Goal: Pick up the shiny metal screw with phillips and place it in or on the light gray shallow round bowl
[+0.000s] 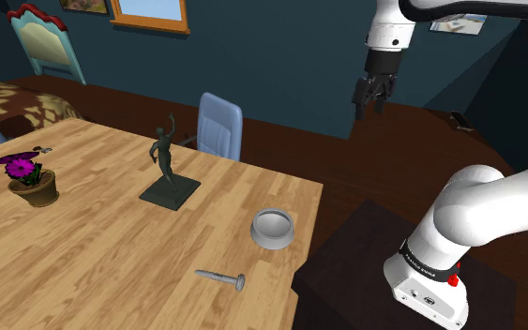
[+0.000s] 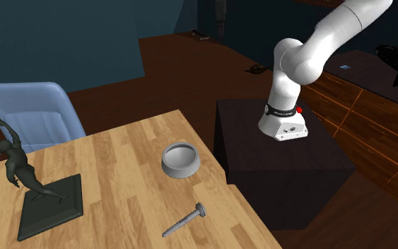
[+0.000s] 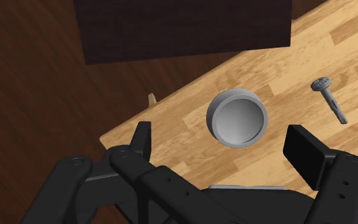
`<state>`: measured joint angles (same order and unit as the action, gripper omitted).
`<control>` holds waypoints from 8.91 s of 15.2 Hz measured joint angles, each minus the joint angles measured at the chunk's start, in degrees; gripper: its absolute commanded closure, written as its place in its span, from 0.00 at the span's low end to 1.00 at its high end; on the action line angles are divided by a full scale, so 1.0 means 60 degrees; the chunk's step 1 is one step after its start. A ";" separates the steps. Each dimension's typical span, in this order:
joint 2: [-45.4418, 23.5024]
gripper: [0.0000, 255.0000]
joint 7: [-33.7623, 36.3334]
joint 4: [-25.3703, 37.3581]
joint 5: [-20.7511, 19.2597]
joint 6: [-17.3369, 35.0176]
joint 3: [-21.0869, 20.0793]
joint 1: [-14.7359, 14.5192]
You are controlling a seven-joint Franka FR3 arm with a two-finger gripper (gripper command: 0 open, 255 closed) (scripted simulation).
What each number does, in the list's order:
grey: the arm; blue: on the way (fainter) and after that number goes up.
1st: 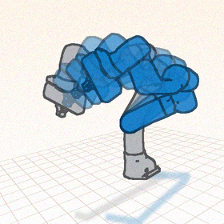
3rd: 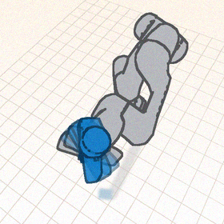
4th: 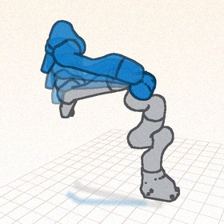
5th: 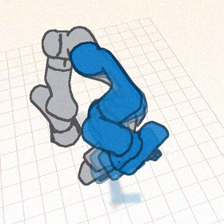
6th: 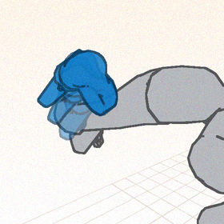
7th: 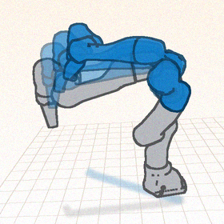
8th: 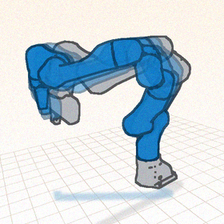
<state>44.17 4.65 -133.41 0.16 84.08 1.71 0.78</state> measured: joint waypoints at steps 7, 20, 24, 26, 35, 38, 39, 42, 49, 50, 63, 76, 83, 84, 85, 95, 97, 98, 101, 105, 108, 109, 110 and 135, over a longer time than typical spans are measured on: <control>-0.0513 0.00 -0.0077 -0.0958 0.0375 0.1502 -0.0347 -0.0417; -0.3330 0.00 -0.0338 -0.2001 0.1337 0.5571 -0.1430 -0.1596; -0.4467 0.00 -0.0419 -0.1936 0.1542 0.6731 -0.1785 -0.1933; -0.5080 0.00 -0.0442 -0.1863 0.1619 0.7314 -0.1972 -0.2098; -0.8118 0.00 -0.0388 -0.0860 0.1423 0.9538 -0.2679 -0.2739; -0.9066 0.00 -0.0337 -0.0354 0.1176 1.0025 -0.2802 -0.2950; -0.9366 0.00 -0.0271 -0.0271 0.1097 1.0259 -0.2857 -0.3065; -1.0463 0.00 -0.0075 0.0330 0.0732 1.0801 -0.2902 -0.3424; -1.2844 0.00 0.0137 0.2182 -0.0039 1.1443 -0.2773 -0.4339; -1.3060 0.00 0.0192 0.2362 -0.0098 1.1486 -0.2758 -0.4466; -1.4150 0.00 0.0301 0.2844 -0.0304 1.2120 -0.2541 -0.4802; -1.4088 1.00 0.0299 0.2799 -0.0296 1.2102 -0.2554 -0.4788; -1.3292 1.00 0.0279 0.2534 -0.0163 1.1576 -0.2733 -0.4632; -1.3150 1.00 0.0283 0.2479 -0.0137 1.1492 -0.2766 -0.4612; -1.3023 1.00 0.0277 0.2441 -0.0111 1.1403 -0.2796 -0.4585; -1.1945 1.00 0.0245 0.2260 0.0136 1.0520 -0.3050 -0.4396; -1.1717 1.00 0.0223 0.2258 0.0197 1.0298 -0.3099 -0.4347; -1.1653 1.00 0.0214 0.2285 0.0214 1.0209 -0.3112 -0.4332; -1.1196 1.00 -0.0289 0.1679 0.0416 1.0314 -0.3154 -0.3895; -1.0540 1.00 -0.1265 0.0813 0.0764 1.0429 -0.3157 -0.3130; -1.0101 1.00 -0.2098 0.0093 0.1041 1.0640 -0.3108 -0.2549; -1.0017 1.00 -0.2324 0.0010 0.1095 1.0612 -0.3074 -0.2395; -0.9923 1.00 -0.2639 -0.0140 0.1167 1.0637 -0.3021 -0.2181; -1.0872 1.00 -0.5520 -0.1105 0.1497 1.2233 -0.2205 -0.0564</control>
<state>-21.07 -28.48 -140.04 9.14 157.48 -11.52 -2.60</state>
